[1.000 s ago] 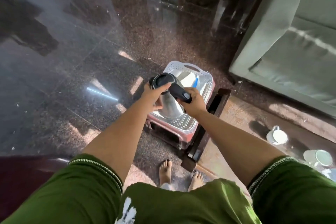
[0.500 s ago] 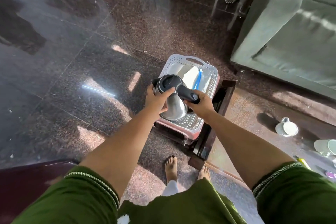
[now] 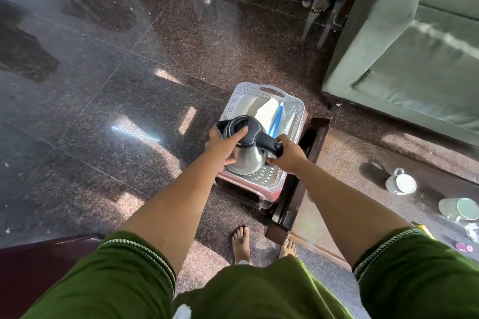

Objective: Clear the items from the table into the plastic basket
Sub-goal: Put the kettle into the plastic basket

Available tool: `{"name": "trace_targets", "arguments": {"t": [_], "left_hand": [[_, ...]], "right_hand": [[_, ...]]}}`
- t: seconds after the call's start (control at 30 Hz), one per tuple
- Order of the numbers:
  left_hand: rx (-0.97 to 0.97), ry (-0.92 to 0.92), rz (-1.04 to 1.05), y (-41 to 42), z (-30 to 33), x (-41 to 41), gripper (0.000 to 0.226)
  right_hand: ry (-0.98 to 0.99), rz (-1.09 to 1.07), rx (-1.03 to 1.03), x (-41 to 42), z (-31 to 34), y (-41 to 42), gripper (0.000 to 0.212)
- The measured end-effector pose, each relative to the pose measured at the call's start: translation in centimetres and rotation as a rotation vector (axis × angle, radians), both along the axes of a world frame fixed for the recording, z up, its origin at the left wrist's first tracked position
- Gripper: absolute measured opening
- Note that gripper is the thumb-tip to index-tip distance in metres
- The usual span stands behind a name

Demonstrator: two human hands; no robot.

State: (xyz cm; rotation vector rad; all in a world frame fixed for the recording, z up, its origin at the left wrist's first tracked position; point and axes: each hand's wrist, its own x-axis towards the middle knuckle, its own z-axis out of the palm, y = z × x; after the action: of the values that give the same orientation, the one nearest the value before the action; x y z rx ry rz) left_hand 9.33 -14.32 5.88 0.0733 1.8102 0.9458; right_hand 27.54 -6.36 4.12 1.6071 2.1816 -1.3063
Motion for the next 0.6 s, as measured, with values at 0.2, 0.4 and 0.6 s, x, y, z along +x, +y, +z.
{"name": "trace_targets", "arguments": {"t": [0.2,0.4,0.6], "left_hand": [[0.001,-0.003,-0.014,-0.1,-0.1,0.0,0.106],[0.021,0.531,-0.128,-0.5,0.8,1.3,0.115],[0.033,0.943,-0.483,-0.8,1.9,3.0,0.088]], "right_hand": [[-0.061,0.009,-0.021,-0.2,0.1,0.2,0.049],[-0.086,-0.040,0.014,0.0,0.9,-0.5,0.061],[-0.010,-0.103,0.039,0.8,2.6,-0.8,0.065]]}}
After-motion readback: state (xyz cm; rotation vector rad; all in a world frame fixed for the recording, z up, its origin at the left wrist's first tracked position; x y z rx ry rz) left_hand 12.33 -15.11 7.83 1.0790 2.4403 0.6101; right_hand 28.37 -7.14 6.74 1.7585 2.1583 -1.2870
